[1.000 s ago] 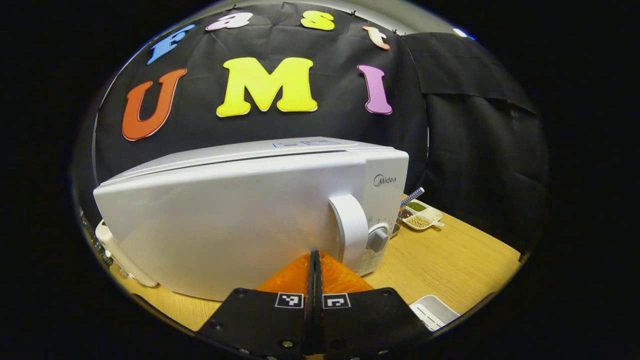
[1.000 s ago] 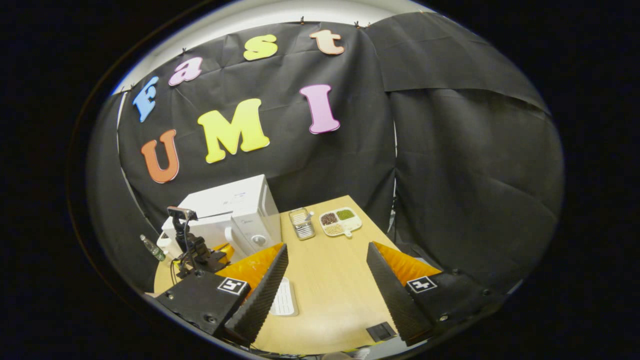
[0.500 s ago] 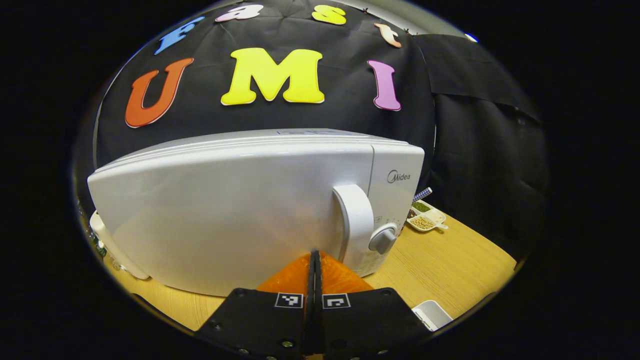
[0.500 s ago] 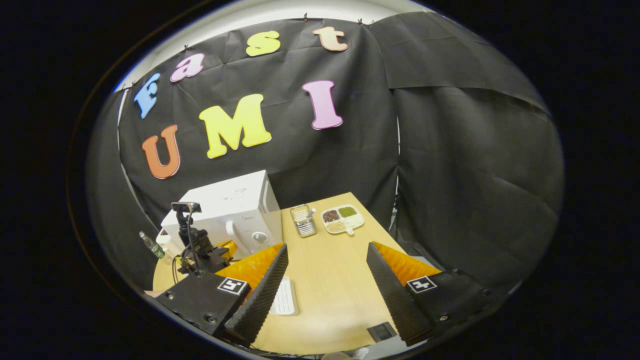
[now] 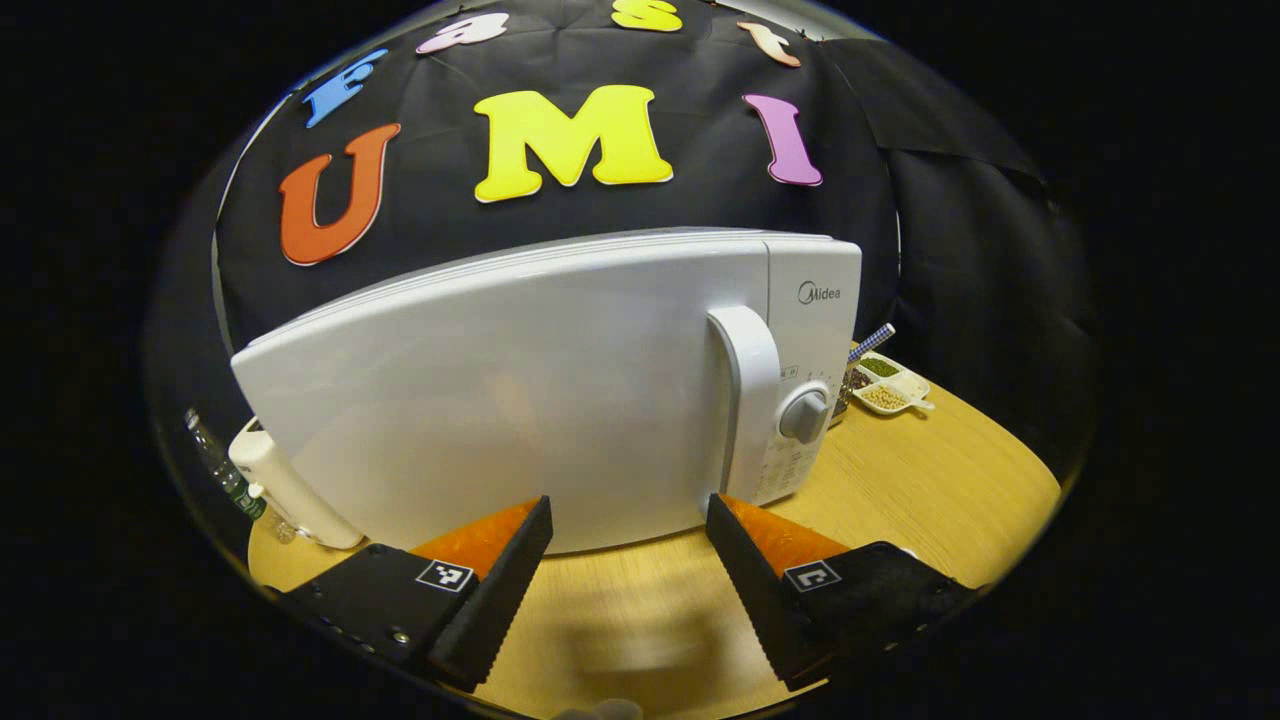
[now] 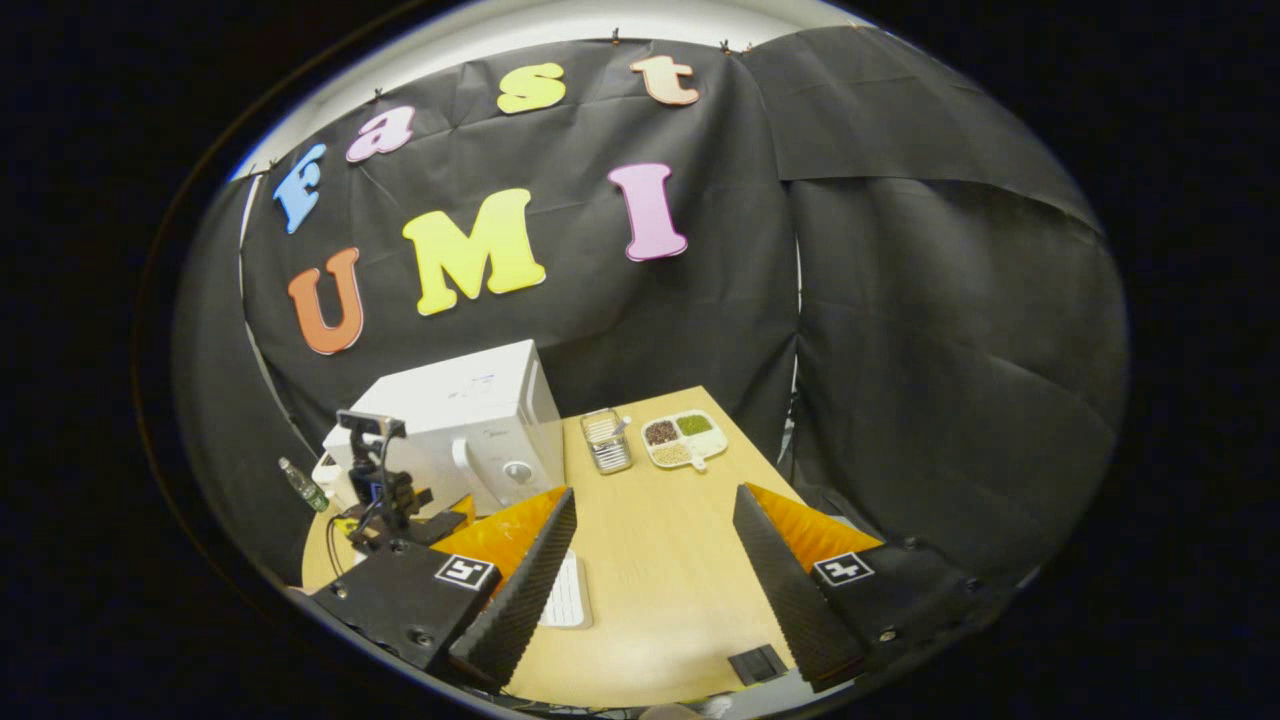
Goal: Open the microwave oven with the left hand, put the food in, and close the microwave oven.
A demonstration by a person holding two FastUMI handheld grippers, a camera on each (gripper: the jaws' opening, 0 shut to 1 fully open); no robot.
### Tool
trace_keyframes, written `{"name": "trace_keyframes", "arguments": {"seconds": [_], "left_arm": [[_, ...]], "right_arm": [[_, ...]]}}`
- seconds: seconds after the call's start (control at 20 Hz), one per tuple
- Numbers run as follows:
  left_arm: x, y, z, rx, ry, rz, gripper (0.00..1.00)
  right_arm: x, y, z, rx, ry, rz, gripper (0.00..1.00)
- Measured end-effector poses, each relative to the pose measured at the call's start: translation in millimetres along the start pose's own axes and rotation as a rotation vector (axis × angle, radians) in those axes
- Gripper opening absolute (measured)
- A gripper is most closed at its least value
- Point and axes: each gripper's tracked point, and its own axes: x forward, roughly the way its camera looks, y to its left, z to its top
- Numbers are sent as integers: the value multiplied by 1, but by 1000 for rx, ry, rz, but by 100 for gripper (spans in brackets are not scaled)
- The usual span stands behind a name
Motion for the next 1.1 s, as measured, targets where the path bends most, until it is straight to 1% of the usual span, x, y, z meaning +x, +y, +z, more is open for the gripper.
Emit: {"name": "trace_keyframes", "arguments": {"seconds": [0.1,0.25,0.3,0.45,0.55,0.6,0.65,0.75,0.9,1.1], "left_arm": [[-35,14,-4,6,-3,31,96],[-93,29,17,0,-70,62,96],[-111,33,25,-4,-87,70,96],[-161,40,50,-68,-129,95,96],[-190,46,77,-74,-185,108,96],[-203,51,89,-67,-205,125,96],[-215,53,100,-69,-225,138,96],[-234,54,118,-103,-253,136,96],[-252,56,136,-160,-288,144,96],[-266,63,148,-161,-308,166,96]], "right_arm": [[1,2,3,3,-7,19,100],[-1,11,10,-29,-36,56,100],[-1,15,14,-47,-50,69,92],[-8,31,30,-81,-102,113,92],[-13,40,43,-105,-140,137,92],[-15,47,47,-115,-156,155,100],[-18,54,51,-124,-165,174,92],[-21,65,57,-138,-185,203,92],[-24,73,68,-149,-219,221,92],[-31,83,78,-173,-244,235,92]]}}
